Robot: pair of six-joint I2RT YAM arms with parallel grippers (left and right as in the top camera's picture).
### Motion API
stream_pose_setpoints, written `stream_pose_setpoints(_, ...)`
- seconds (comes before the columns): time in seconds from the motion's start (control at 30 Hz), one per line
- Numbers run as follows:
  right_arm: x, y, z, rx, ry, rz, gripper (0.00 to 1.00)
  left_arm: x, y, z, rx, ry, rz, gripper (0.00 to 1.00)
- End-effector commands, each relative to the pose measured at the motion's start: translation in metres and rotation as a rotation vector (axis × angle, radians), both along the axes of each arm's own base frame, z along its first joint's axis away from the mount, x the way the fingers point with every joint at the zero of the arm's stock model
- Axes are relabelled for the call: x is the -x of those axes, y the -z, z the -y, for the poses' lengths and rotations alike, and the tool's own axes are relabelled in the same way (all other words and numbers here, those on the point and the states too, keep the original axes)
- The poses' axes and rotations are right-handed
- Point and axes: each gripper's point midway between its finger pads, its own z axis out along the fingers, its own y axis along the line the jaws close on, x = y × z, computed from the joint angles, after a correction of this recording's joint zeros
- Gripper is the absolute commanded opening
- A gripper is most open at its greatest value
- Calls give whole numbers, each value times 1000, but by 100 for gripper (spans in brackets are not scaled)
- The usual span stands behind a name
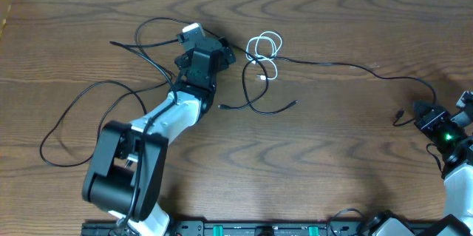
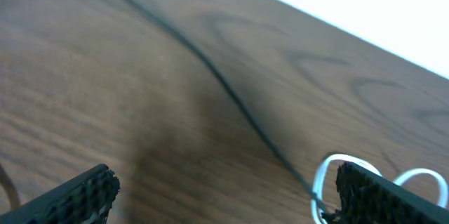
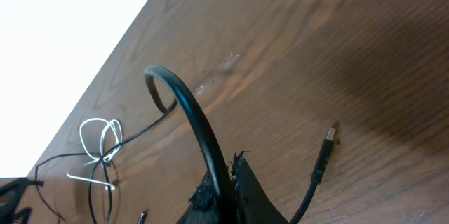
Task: Untangle cables
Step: 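Pull the held black cable up-left away from the white loop with the left gripper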
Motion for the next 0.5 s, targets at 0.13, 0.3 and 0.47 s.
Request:
stream_pose_setpoints(0.13, -2, -5, -4, 24, -25, 18, 1, -22, 8, -14, 96, -43, 31, 99)
stream_pose_setpoints(0.3, -2, -5, -4, 24, -25, 18, 1, -29, 29, -12, 99, -43, 27, 99)
stream_pose_setpoints(0.47, -2, -5, -4, 24, -26, 18, 1, -35, 48, -10, 105, -46, 18, 99)
